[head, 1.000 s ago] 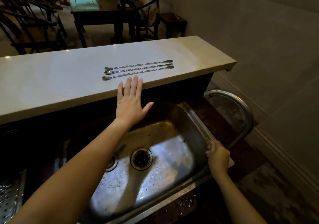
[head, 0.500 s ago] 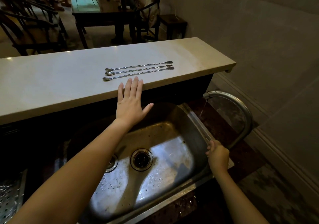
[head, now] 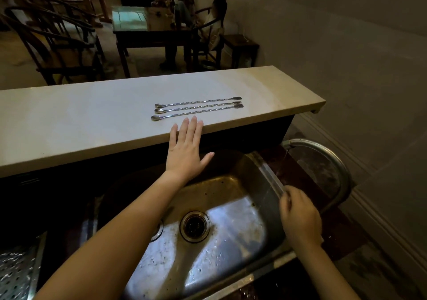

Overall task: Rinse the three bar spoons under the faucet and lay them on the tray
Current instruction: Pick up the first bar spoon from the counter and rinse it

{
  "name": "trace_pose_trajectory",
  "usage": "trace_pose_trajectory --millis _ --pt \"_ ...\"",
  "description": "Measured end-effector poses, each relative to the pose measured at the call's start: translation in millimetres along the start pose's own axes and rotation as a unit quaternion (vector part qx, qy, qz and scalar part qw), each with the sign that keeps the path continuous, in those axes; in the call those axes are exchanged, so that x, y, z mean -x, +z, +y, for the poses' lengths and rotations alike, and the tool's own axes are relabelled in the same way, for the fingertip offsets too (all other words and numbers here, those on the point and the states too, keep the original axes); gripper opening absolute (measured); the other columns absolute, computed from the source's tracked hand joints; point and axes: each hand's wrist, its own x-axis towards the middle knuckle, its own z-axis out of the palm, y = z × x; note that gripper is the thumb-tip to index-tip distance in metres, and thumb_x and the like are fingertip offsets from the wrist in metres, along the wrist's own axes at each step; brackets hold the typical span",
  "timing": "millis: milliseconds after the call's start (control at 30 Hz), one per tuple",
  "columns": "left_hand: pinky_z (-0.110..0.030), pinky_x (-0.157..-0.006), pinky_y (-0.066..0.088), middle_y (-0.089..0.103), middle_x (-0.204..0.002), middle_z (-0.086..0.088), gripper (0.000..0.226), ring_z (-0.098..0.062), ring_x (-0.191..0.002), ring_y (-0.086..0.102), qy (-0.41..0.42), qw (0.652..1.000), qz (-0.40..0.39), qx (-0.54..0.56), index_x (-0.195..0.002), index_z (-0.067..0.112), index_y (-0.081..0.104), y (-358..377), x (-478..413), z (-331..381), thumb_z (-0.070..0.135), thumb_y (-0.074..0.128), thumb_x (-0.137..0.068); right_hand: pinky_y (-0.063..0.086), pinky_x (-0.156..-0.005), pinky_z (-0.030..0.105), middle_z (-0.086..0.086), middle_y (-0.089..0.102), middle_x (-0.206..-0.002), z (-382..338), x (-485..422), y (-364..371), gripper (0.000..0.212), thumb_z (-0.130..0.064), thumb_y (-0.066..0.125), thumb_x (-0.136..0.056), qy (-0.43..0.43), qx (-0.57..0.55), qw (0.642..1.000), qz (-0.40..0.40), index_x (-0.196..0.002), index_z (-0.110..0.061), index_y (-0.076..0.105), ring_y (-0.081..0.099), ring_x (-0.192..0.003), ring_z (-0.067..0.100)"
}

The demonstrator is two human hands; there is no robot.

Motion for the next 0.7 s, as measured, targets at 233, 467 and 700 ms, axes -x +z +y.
trace_pose_trajectory --millis 233,467,700 --pt "-0.046 -0.119 -0.001 0.008 -0.16 -0.008 0.087 -0.024 -0.148 0.003 0.003 1.0 -0.015 0.009 -0.15 0.014 0.006 -7 0 -1 0.066 0.03 -0.085 0.054 -0.071 0.029 0.009 0.069 -0.098 -109 -97 -46 0.022 -0.011 0.054 -0.092 -0.264 -0.063 0.962 0.015 -0.112 -0.005 0.063 0.065 -0.087 0.021" --pt "-0.043 -0.117 -0.006 0.006 -0.16 -0.007 0.087 -0.023 -0.148 0.0 0.007 0.999 -0.024 0.026 -0.15 0.015 0.005 -14 0 -2 0.066 0.031 -0.085 0.043 -0.09 0.037 0.007 0.059 -0.12 -166 -205 -6 0.031 -0.013 0.053 -0.09 -0.349 0.151 0.914 -0.142 -0.121 -0.013 0.054 0.049 -0.112 0.026" --pt "-0.044 -0.117 -0.009 0.001 -0.16 -0.006 0.088 -0.023 -0.147 -0.005 0.011 0.999 -0.031 0.04 -0.15 0.015 0.002 -15 -1 -4 0.066 0.031 -0.085 0.043 -0.085 0.036 0.008 0.059 -0.116 -176 -227 27 0.024 -0.012 0.05 -0.088 -0.369 0.197 0.887 -0.197 -0.112 -0.015 0.056 0.052 -0.107 0.027"
